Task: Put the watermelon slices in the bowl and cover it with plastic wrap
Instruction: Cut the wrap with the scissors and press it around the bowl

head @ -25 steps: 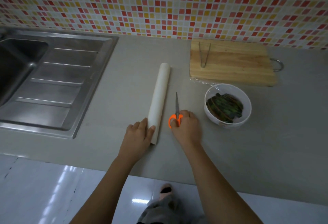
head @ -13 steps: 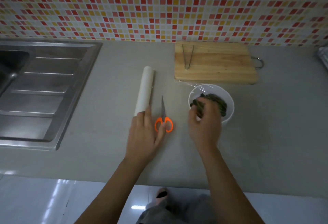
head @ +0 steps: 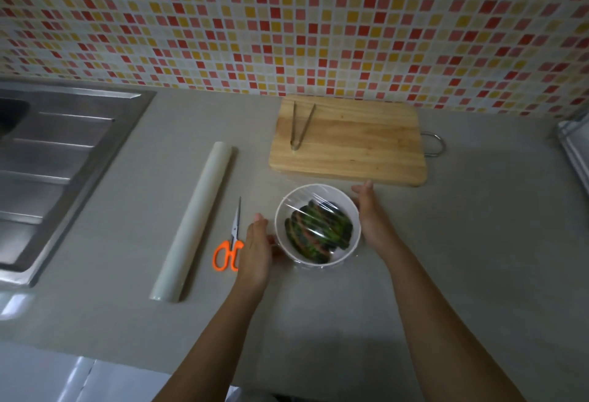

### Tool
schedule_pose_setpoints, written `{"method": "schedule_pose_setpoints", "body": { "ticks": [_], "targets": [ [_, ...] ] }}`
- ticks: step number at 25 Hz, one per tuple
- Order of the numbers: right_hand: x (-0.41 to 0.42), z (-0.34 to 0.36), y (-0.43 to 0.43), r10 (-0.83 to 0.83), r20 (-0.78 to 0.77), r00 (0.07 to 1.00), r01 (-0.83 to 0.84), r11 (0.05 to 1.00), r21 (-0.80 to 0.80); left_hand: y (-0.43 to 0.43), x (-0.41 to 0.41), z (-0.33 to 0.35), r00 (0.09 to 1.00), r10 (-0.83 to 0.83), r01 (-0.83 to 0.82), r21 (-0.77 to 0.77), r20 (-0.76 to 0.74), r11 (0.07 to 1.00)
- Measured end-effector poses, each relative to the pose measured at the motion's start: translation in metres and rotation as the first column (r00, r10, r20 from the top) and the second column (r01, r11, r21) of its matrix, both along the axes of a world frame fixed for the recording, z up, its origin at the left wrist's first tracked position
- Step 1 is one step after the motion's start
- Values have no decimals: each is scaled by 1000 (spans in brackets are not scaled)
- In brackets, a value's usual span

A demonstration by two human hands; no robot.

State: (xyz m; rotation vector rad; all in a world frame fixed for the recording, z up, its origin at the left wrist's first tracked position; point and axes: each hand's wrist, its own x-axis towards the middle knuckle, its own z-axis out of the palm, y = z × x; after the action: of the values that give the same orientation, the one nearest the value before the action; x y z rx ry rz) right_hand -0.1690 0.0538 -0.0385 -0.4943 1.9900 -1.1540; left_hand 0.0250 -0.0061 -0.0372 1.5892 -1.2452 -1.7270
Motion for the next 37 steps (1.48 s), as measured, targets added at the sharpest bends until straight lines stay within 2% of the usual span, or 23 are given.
{"method": "schedule_pose_setpoints", "body": {
  "ticks": [3,5,8,11,12,13,15,17,19,22,24,27,30,32,37],
  "targets": [
    [-10,-6,-8,72,73,995,-72,997,-6,-3,-1,-3,993,71,-67,39,-96,997],
    [-10,-11,-2,48,89,995,-46,999,-29,-10,-3,-4,992,43,-41,17,-122,999],
    [-1,-18,20,-101,229,968,96,995,32,-33,-12,1,980,-90,96,25,-175,995],
    [21,-18,45,-234,406,883,246,969,23,-56,-26,2,952,-275,284,48,-134,958],
    [26,-15,52,-237,387,891,251,968,16,-60,-31,2,937,-326,335,55,-128,941],
    [27,-15,58,-232,298,926,234,972,29,-63,-36,1,918,-377,384,43,-123,922],
    [17,-13,63,-203,1,979,203,978,46,-67,-44,-1,889,-449,448,-25,-95,893],
    [-2,-13,58,-251,-186,950,261,965,34,-69,-49,-2,881,-466,463,-57,-78,885],
    [-16,-10,41,-200,-186,962,213,976,50,-69,-51,-3,876,-478,473,-73,-61,878],
    [-20,-8,10,-85,-41,996,89,989,116,-65,-55,-5,861,-504,509,-166,71,845],
    [-19,-10,-2,-74,43,996,69,991,116,-61,-57,-7,873,-475,487,-197,108,851],
    [-21,-12,-6,-130,58,990,121,984,128,-61,-57,-10,900,-424,435,-213,98,875],
    [-28,-10,-3,-182,33,983,175,973,148,-71,-48,-13,916,-391,402,-197,93,894],
    [-36,-8,2,-150,-49,987,156,973,171,-77,-44,-14,922,-367,384,-180,120,906],
    [-46,8,10,103,-253,962,-6,934,357,-81,-40,-6,825,-500,549,-162,264,820]
  ]
}}
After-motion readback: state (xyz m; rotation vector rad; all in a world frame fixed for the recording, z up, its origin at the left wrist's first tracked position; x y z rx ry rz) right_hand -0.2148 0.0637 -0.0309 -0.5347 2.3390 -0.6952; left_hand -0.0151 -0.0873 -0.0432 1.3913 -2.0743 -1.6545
